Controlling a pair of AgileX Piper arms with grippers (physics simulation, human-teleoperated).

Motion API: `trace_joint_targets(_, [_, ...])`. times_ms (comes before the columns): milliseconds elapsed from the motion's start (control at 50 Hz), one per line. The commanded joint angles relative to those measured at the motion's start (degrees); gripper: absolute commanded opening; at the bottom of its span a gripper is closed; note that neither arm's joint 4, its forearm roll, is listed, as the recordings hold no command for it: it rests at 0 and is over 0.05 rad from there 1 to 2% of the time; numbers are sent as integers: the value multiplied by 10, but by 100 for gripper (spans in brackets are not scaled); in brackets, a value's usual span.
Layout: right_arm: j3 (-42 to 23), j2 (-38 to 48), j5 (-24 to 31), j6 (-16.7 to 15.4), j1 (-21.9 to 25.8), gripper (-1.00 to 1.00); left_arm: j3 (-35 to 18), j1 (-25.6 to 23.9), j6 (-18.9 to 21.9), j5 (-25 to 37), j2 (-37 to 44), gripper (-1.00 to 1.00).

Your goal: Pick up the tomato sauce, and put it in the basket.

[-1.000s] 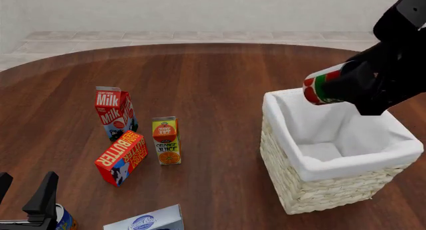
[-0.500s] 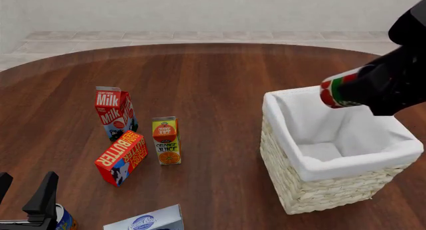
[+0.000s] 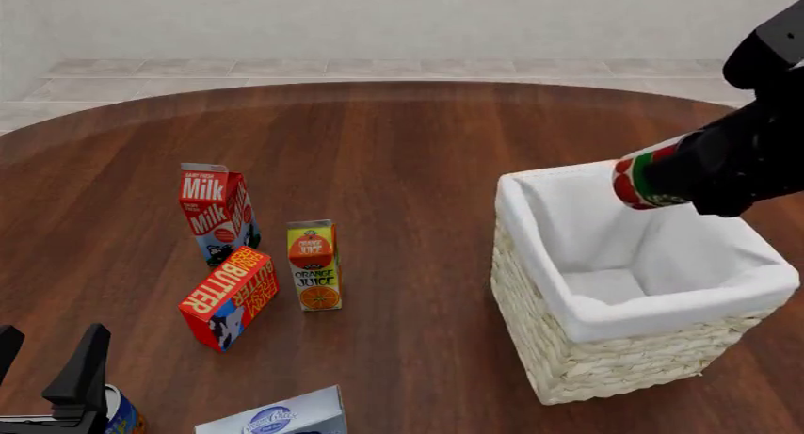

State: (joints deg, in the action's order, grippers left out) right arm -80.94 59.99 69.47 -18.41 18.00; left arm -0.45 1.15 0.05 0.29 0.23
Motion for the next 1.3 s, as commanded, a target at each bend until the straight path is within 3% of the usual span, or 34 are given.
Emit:
trace_joint_targets(20, [2,12,-1,12,-18,-100,0,0,0,0,0,100])
trace_joint_targets(860, [41,82,-37,34,-49,-100,0,0,0,0,0,100])
trace_joint_targets(1040, [49,85,-36,19,-72,-100,0,0,0,0,0,100])
trace_joint_targets(1300, [66,95,-54,25,-72,-100,0,0,0,0,0,100])
